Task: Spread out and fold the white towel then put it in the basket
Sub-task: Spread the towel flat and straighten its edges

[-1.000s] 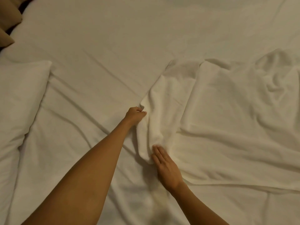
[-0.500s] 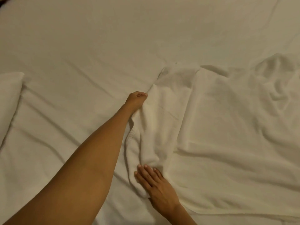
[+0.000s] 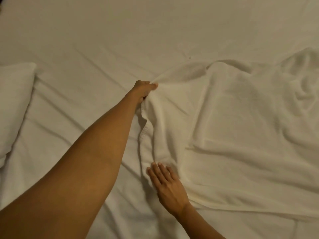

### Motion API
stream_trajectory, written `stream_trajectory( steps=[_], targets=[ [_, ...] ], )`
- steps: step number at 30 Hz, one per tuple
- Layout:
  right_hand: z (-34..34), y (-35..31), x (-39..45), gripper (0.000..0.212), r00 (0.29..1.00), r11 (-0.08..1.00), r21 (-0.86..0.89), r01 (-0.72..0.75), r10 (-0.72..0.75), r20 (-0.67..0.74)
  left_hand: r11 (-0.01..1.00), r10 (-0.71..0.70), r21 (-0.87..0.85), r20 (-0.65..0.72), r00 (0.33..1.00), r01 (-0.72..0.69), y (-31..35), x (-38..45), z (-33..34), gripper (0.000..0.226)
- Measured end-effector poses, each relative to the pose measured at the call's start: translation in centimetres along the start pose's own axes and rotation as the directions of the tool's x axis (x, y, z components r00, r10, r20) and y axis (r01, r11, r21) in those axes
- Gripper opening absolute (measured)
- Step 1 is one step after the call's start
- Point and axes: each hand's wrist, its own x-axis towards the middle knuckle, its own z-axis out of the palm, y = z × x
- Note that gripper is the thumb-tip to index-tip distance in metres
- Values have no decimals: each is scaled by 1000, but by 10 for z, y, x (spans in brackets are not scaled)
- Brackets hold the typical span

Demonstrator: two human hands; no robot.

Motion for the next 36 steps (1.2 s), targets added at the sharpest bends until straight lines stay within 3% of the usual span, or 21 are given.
stream_trajectory(
  steps=[4,8,11,16,19,22,26,29,32,34,36],
  targets=[
    [-12,-14,-14,79,995,988,133,-74,64,80,997,-9,-72,-52,999,5,-13,-23,-17,37],
    [-23,-33,-29,87,988,969,194,-152,141,69,996,-13,-89,-146,989,0,-30,-43,-43,36],
    [-24,-43,-35,82,991,968,212,-133,130,29,991,-22,-134,-207,978,-6,-44,-48,-67,37],
    [-26,-54,-26,55,996,983,170,-73,81,-46,974,-46,-226,-216,975,-4,-65,-55,-114,44],
    [-31,-73,-17,76,995,972,216,-92,100,-26,935,-78,-355,-230,970,-9,-72,-62,-154,56],
    [-33,-99,-6,78,989,964,236,-126,142,-51,916,-40,-398,-198,979,-44,-75,-67,-191,59],
    [-33,-132,8,72,987,951,287,-117,143,-70,946,14,-314,-218,976,-84,-68,-66,-215,51],
    [-29,-149,9,56,991,950,303,-75,104,-79,942,58,-300,-291,955,-148,-59,-56,-226,41],
    [-8,-164,0,68,995,958,285,29,1,-104,958,58,-232,-416,907,-168,-62,-43,-232,32],
    [8,-170,-6,72,997,958,283,45,-25,-73,986,131,-30,-492,861,-167,-78,-38,-226,27],
    [24,-170,-9,65,1000,954,300,6,-4,-6,946,285,272,-452,845,-174,-104,-37,-210,29]
  ],
)
